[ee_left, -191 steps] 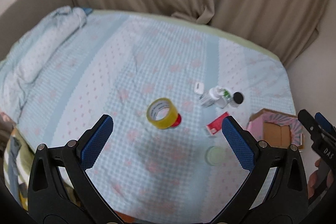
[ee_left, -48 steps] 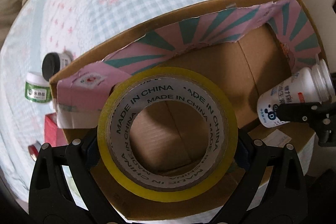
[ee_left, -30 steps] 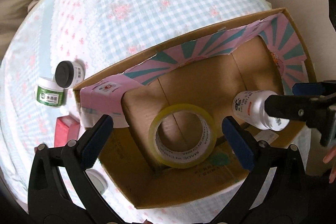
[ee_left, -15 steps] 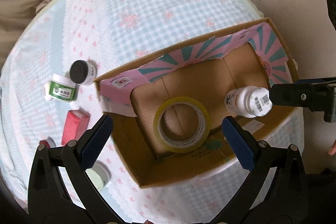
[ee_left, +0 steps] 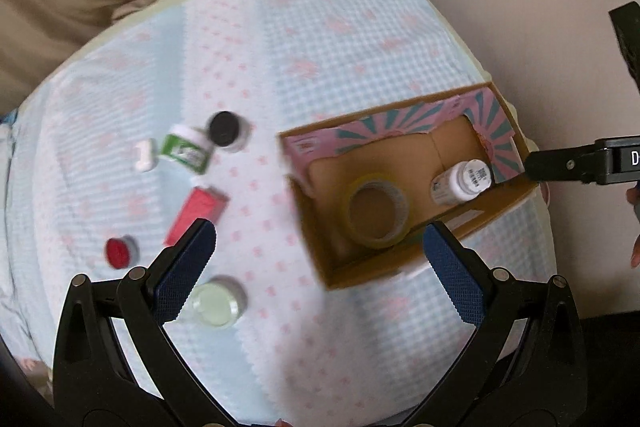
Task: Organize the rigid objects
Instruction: 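Lower the tape roll and pill bottle into the cardboard box and open both tools, then move both tools back toward the remaining jars on the bed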
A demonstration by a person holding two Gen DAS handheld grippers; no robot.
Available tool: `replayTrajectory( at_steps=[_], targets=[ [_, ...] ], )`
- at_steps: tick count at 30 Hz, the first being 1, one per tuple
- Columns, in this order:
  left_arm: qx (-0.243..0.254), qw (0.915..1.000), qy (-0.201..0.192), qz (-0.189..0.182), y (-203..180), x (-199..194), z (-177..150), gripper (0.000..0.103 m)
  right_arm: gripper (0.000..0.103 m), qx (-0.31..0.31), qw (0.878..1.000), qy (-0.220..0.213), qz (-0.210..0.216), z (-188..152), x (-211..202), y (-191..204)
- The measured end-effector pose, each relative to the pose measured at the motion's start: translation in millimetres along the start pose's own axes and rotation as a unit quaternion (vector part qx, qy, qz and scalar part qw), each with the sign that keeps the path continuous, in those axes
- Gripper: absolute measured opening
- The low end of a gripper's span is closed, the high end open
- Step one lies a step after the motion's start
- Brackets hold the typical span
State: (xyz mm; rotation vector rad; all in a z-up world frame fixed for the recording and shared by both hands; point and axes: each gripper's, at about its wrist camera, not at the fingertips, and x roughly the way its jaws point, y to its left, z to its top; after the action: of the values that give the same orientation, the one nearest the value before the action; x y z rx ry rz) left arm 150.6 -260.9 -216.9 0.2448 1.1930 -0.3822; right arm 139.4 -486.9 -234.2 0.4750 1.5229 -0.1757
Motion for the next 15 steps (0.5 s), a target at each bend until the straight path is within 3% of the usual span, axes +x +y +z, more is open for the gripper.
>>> replayTrajectory(
  at_steps=[4, 15],
  targets=[
    [-0.011, 0.9998, -0.017, 0.007, 39.1, -29.2, -15.6, 0.103, 0.103, -0.029, 0.998, -0.042, -0.025, -20.2, -27.8, 37.1],
    [-0.066, 0.9954, -0.060, 0.035, 178.1, -93.3, -76.3, 0.103, 0.103, -0.046, 0.990, -0.135, -0.006, -64.7, -57.6, 154.2]
  ],
)
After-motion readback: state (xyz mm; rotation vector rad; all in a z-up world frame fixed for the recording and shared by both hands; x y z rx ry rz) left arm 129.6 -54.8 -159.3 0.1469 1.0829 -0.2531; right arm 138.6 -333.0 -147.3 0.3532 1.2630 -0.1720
